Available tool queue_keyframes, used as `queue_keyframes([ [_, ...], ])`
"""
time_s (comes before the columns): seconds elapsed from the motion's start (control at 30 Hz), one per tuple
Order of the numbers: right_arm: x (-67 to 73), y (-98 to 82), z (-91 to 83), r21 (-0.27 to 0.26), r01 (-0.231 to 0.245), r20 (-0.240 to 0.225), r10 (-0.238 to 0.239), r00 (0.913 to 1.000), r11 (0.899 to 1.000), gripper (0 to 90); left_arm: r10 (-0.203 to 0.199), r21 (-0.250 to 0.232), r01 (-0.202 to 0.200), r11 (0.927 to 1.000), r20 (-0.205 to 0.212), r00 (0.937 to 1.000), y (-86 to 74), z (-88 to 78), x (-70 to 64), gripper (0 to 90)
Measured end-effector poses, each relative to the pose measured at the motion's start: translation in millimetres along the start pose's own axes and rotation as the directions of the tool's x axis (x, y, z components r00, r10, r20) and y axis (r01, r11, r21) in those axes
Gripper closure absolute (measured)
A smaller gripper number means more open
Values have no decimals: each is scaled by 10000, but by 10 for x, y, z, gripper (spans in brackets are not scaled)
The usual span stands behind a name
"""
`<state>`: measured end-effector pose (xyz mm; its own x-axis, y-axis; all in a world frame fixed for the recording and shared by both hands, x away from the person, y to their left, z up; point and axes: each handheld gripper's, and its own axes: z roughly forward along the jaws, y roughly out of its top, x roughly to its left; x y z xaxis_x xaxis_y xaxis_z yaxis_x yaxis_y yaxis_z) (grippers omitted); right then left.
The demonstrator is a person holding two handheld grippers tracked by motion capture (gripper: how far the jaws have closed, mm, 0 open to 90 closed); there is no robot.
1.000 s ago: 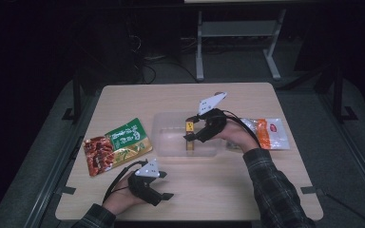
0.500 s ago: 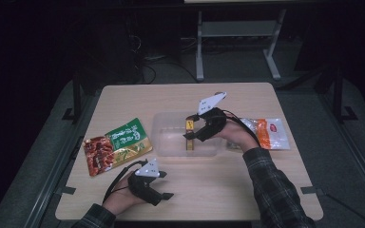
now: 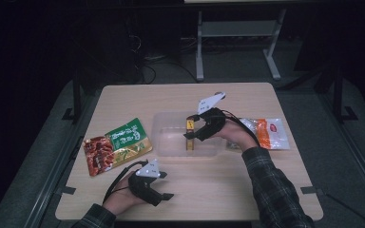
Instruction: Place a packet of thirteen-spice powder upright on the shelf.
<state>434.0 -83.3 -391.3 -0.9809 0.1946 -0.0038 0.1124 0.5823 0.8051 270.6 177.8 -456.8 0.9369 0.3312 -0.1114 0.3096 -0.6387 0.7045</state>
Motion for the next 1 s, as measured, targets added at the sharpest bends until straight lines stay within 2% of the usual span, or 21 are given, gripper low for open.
queue_keyframes([
  [0.1,3,2,3,46,-29,14,29,10000,10000,281,-5,0,5,10000,18,10000,0,0,0,200],
  [0.13,-4,3,-9,2,-172,33,172,9998,9999,258,98,18,-98,10000,-30,9999,1,-1,7,199],
  [0.2,-5,18,-65,-393,-568,29,570,9984,9976,229,63,41,-63,10000,-17,10000,-2,-3,7,199],
  [0.23,-5,18,-65,-393,-568,29,570,9984,9976,229,63,41,-63,10000,-17,10000,-2,-3,7,199],
  [0.33,17,62,-214,-982,-698,85,710,9974,9927,205,43,19,-43,10000,-3,10000,-4,1,9,199],
  [0.4,35,70,-251,-1004,-744,81,755,9971,9922,195,52,25,-52,10000,8,10000,-3,1,9,199],
  [0.47,102,81,-338,-803,-881,315,909,9954,9929,166,62,34,-62,10000,12,10000,-3,2,10,199],
  [0.6,199,56,-424,-963,-1073,661,1140,9913,9895,169,-19,13,19,10000,17,10000,-3,5,8,199],
  [0.63,272,21,-483,-1059,-1394,756,1477,9861,9846,170,59,23,-59,10000,-9,10000,-1,3,14,199],
  [0.7,307,1,-503,-1083,-1439,925,1541,9837,9837,170,19,69,-19,10000,22,10000,0,-1,14,199],
  [0.77,411,-60,-548,-1086,-1637,1116,1757,9781,9805,171,-49,17,49,10000,10,10000,-2,2,11,199],
  [0.83,495,-97,-561,-1045,-1732,1232,1855,9749,9793,174,1,29,-1,10000,-19,10000,-2,-1,17,199],
  [0.9,567,-134,-559,-1130,-1607,1363,1755,9750,9805,176,-14,45,14,10000,-13,10000,-2,-3,21,199],
  [1.0,697,-208,-528,-965,-1598,1591,1737,9719,9824,176,32,136,-31,9999,-26,10000,-2,-10,20,199],
])
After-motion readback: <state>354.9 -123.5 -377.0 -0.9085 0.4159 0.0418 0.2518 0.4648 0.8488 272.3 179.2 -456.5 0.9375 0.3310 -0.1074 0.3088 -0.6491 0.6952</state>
